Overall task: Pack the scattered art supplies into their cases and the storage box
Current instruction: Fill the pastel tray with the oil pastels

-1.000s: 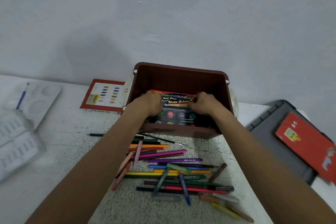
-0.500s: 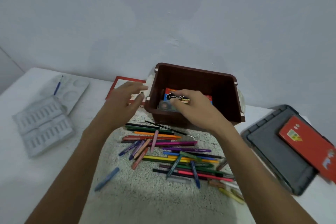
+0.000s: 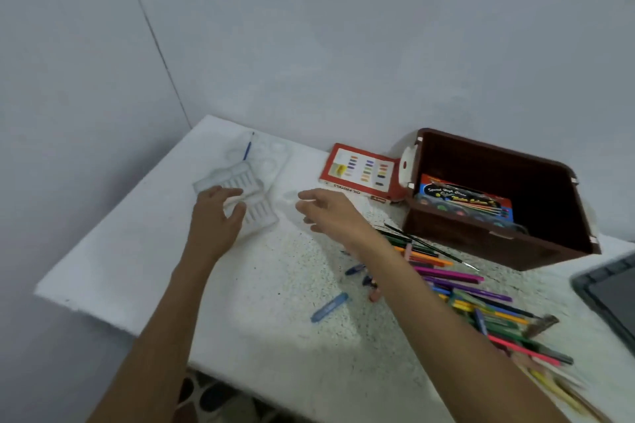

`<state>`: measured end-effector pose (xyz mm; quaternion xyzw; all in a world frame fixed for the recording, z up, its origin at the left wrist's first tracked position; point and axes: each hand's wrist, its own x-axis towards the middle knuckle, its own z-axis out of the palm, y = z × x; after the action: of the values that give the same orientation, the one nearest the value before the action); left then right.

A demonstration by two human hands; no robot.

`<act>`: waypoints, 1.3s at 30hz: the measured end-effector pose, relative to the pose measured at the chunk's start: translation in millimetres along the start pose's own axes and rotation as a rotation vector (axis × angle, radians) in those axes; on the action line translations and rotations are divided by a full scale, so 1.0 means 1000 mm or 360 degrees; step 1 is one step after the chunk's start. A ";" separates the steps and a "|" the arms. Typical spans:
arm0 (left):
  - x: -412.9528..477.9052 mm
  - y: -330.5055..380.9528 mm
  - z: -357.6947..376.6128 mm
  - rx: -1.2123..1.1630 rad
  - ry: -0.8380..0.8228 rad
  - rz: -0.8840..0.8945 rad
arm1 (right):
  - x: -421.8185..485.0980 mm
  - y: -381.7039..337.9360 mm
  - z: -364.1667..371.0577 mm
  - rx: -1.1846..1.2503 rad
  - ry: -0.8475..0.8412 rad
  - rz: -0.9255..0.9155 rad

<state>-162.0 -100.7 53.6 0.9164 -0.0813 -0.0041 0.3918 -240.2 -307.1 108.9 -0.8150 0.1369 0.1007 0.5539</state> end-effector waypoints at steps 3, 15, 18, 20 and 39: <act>0.002 -0.026 -0.008 -0.0098 0.0004 -0.0268 | 0.023 0.008 0.040 0.0177 -0.0037 0.0162; -0.011 -0.036 -0.004 -0.0589 0.0046 -0.0487 | 0.040 0.024 0.083 0.0291 0.0312 0.0238; -0.018 -0.029 0.000 -0.0694 0.0091 -0.0486 | 0.024 0.027 0.069 0.0295 0.0443 0.0194; -0.024 -0.021 0.006 -0.0731 0.0062 -0.0477 | 0.011 0.034 0.057 0.0287 0.0509 0.0181; -0.168 0.125 0.120 -0.0804 -0.0805 -0.0095 | -0.212 0.163 -0.091 0.0327 0.0980 0.0248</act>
<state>-355.0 -246.5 51.1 0.7627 -0.1453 -0.2622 0.5731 -493.5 -425.1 66.8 -0.7342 0.3690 -0.1227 0.5565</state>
